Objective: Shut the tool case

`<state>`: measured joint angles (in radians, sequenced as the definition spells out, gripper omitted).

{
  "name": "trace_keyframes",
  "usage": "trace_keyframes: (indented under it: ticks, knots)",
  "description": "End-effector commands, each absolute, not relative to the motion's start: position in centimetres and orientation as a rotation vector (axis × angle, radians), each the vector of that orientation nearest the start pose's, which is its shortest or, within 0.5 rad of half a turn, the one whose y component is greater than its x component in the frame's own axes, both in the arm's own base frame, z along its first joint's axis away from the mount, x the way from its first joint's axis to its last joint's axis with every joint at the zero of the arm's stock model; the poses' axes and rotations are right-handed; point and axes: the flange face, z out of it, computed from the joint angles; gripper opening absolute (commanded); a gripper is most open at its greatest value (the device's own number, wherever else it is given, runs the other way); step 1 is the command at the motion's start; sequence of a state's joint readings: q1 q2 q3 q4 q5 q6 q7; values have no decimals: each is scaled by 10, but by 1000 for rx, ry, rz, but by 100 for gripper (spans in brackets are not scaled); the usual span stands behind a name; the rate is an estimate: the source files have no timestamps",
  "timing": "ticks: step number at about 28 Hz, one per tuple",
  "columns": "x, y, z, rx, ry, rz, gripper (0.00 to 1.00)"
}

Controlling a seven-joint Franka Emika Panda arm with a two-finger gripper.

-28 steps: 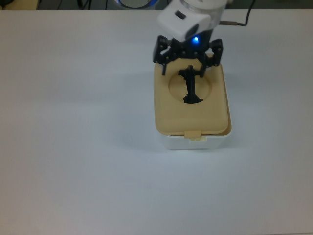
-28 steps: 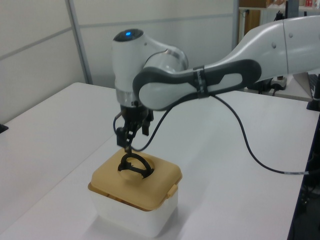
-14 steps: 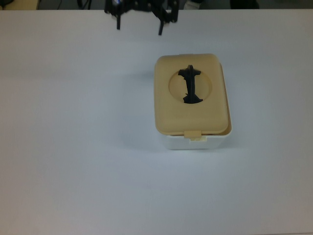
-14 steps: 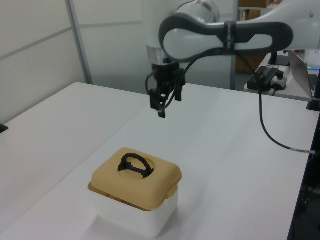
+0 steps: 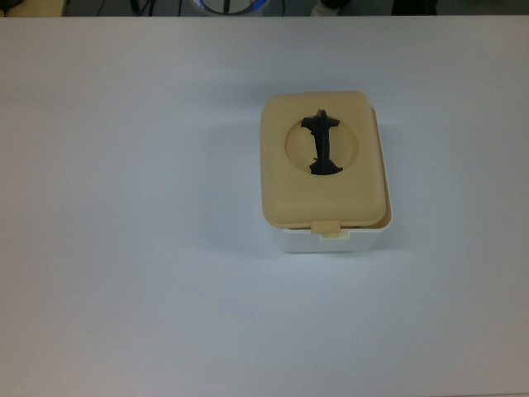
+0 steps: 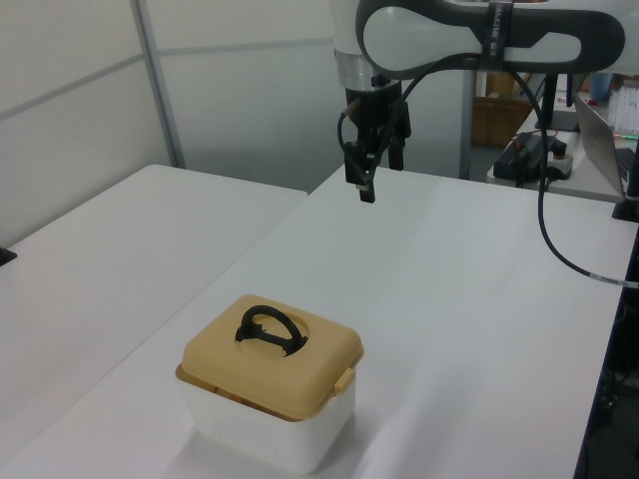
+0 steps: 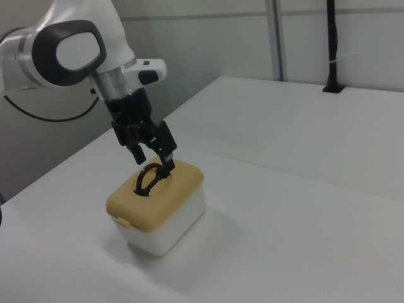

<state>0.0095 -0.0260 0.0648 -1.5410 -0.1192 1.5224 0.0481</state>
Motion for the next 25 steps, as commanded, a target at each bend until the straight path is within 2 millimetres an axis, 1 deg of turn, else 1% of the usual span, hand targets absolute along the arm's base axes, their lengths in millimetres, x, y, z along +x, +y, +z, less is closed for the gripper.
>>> trace_keyframes:
  ticks: [1, 4, 5, 6, 8, 15, 25]
  knots:
    - [536, 20, 644, -3156, -77, -19, 100]
    - [538, 24, 633, -3148, -82, -34, 100]
    - [538, 24, 632, -3147, -82, -41, 100]
    - [535, 24, 635, -3145, -82, -58, 100]
    - [534, 24, 632, -3143, -79, -51, 100]
    - [537, 20, 632, -3141, -67, -60, 100]
    - [538, 20, 630, -3141, -62, -53, 100]
